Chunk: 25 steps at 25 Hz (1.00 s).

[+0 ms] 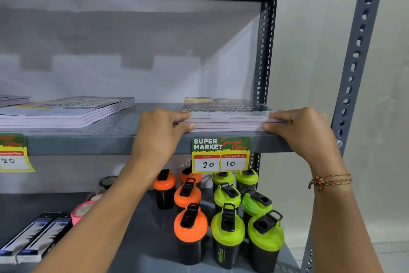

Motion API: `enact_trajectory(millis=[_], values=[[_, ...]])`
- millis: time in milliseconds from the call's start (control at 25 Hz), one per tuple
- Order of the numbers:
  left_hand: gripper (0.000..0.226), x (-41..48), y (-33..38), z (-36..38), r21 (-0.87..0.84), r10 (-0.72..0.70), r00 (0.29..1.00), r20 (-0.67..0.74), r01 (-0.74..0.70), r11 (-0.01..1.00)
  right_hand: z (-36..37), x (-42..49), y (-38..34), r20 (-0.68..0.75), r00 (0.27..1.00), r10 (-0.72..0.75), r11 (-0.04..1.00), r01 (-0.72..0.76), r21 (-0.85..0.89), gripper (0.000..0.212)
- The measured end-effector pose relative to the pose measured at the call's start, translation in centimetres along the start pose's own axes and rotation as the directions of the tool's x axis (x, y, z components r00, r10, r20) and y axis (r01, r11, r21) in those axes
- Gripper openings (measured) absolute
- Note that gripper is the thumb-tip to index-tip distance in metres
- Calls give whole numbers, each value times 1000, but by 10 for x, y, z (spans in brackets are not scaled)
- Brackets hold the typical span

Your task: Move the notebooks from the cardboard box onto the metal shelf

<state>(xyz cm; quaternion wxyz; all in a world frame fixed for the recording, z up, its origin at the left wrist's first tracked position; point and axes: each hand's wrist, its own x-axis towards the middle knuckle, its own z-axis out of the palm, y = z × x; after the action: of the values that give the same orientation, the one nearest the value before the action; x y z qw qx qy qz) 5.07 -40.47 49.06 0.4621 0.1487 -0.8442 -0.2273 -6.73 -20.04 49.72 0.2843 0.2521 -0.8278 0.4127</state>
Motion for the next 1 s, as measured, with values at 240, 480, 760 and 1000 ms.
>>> enact_trajectory(millis=[240,480,760,1000], values=[[33,1,-2,-1,16,14,1000,18,-14,1000,3,0,1,-19,1000,-16,1000,16,-8,37],[26,2,1,-2,7,4,1000,11,-4,1000,3,3,4,22,1000,11,1000,-11,18,30],[47,7,10,-1,167,185,962,201,-220,961,12,2,-14,84,967,-240,965,247,-86,45],[41,22,13,15,151,250,897,365,-321,935,21,11,-20,156,927,-341,935,351,-46,30]])
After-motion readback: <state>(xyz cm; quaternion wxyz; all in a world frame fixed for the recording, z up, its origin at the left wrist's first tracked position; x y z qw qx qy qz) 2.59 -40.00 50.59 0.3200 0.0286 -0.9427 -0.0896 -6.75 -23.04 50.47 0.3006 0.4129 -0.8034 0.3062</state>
